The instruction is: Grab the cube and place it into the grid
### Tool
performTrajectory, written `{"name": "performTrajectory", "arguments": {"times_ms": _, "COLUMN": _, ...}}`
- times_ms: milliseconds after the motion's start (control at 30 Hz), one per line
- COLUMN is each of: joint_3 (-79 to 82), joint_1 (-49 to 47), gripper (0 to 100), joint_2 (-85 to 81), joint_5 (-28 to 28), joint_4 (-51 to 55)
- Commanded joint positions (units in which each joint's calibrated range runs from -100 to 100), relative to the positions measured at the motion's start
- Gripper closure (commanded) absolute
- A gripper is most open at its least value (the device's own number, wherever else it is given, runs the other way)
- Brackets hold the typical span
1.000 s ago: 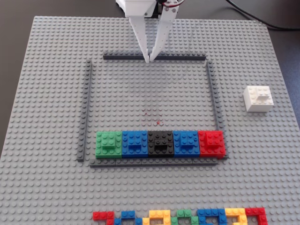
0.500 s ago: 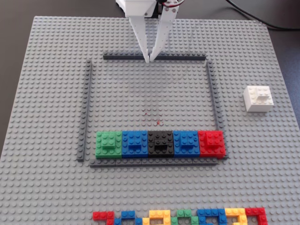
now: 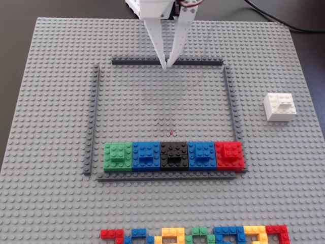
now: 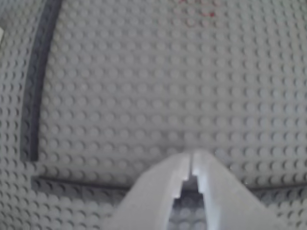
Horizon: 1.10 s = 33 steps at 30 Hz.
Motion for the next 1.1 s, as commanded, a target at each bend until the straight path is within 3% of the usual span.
{"name": "performTrajectory", "arguments": {"times_ms": 0, "joint_3": -10.41, "joint_1": -1.14, "gripper": 100, "joint_2": 5.62, "joint_5": -0.05, "joint_4": 0.22}}
{"name": "performTrajectory", "arguments": {"times_ms": 300, "joint_3": -31.89, "joint_1": -4.16, "gripper": 100, "joint_2": 23.25, "joint_5": -1.17, "joint_4": 5.44}}
{"name": "performTrajectory", "arguments": {"times_ms": 800, "joint_3": -68.23, "joint_1": -16.46, "gripper": 100, "joint_2": 50.25, "joint_5": -12.01, "joint_4": 16.04}}
{"name": "performTrajectory", "arguments": {"times_ms": 1067, "joint_3": -89.79, "joint_1": -22.87, "gripper": 100, "joint_2": 66.75, "joint_5": -14.8, "joint_4": 19.12}}
